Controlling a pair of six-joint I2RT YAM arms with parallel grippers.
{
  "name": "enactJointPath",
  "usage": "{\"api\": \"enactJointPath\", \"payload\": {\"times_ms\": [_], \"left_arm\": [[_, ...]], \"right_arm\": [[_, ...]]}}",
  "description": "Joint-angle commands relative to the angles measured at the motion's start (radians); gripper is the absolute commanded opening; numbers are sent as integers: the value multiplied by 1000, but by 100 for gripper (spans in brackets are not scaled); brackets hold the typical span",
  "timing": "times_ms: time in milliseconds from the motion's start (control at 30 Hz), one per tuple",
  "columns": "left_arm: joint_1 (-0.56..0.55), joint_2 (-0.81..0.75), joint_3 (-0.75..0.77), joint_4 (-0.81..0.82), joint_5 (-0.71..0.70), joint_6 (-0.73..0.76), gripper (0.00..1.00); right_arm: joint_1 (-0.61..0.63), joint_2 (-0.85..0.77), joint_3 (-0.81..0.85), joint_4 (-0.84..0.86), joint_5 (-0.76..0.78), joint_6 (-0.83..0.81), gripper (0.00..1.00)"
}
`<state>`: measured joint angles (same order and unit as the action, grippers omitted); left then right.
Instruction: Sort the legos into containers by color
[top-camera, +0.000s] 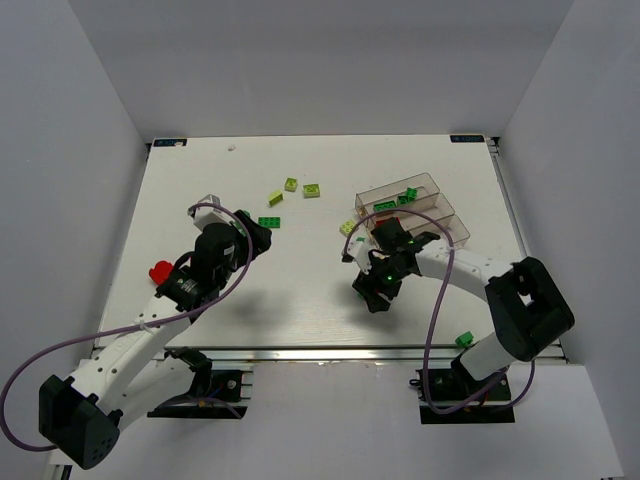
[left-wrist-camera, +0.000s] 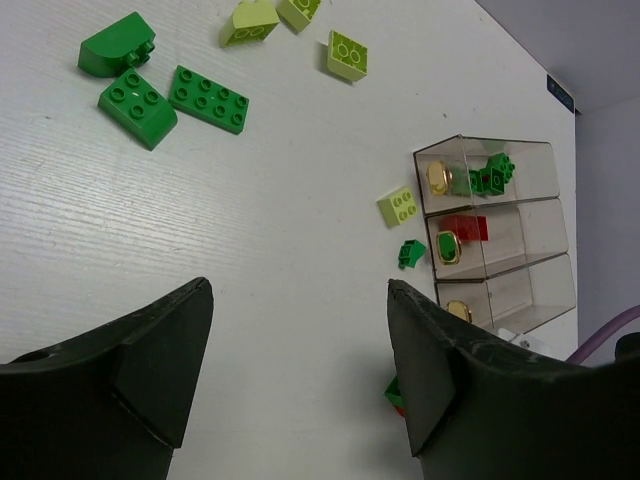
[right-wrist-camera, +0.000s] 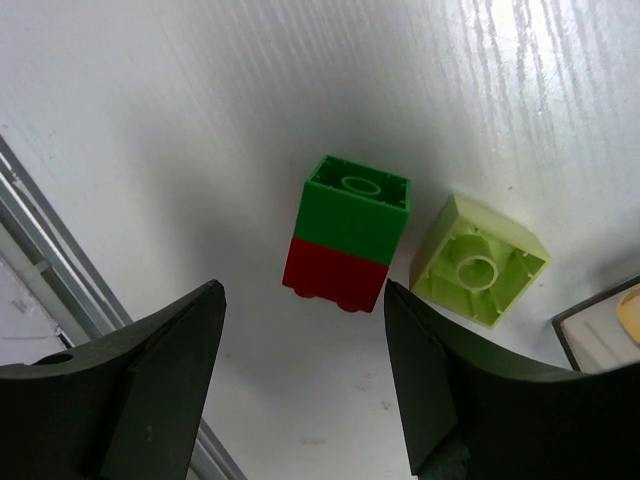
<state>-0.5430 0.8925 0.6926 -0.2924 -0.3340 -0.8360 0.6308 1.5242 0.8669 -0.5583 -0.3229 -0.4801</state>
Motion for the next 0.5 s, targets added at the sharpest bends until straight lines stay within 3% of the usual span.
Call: {"api": "enactJointPath", "payload": {"times_ms": [0,467], "left_arm": [[-2,-10,-15,-4,-14,-6,80],[-2,0,-13,-5,-19,-12,80]], "right_arm": [[15,11,-12,58,27,40,70],[41,16,-65,159,85,69,55]]}}
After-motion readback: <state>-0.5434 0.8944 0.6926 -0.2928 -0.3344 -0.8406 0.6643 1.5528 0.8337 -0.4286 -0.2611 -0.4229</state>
